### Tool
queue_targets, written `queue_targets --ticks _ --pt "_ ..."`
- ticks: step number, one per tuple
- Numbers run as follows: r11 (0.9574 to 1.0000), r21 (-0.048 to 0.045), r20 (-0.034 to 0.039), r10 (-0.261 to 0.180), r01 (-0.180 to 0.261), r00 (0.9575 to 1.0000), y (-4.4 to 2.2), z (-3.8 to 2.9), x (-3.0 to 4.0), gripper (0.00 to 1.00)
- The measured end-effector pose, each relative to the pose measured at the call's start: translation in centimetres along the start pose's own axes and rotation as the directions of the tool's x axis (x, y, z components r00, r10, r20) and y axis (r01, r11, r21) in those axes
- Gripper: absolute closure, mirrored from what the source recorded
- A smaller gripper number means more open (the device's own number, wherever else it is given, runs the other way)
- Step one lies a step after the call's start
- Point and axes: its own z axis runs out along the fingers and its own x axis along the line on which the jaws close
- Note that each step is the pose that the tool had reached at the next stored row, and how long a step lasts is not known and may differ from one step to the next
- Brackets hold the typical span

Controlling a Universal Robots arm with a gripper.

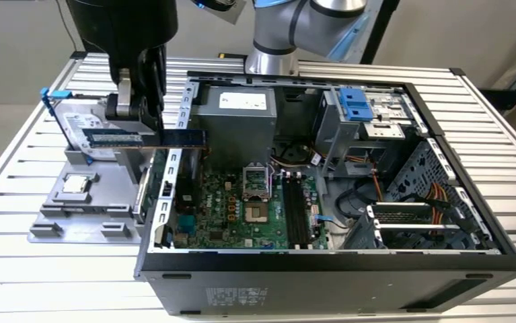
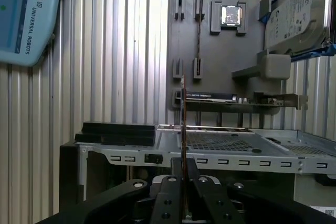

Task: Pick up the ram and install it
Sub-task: 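Pick up the ram and move it above insertion slot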

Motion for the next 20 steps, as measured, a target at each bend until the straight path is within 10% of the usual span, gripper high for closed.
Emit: queue_targets --ticks 20 --pt "1.0000 -0.0001 -0.0001 0.000 0.000 1.0000 -1.01 -0.04 0.01 1.00"
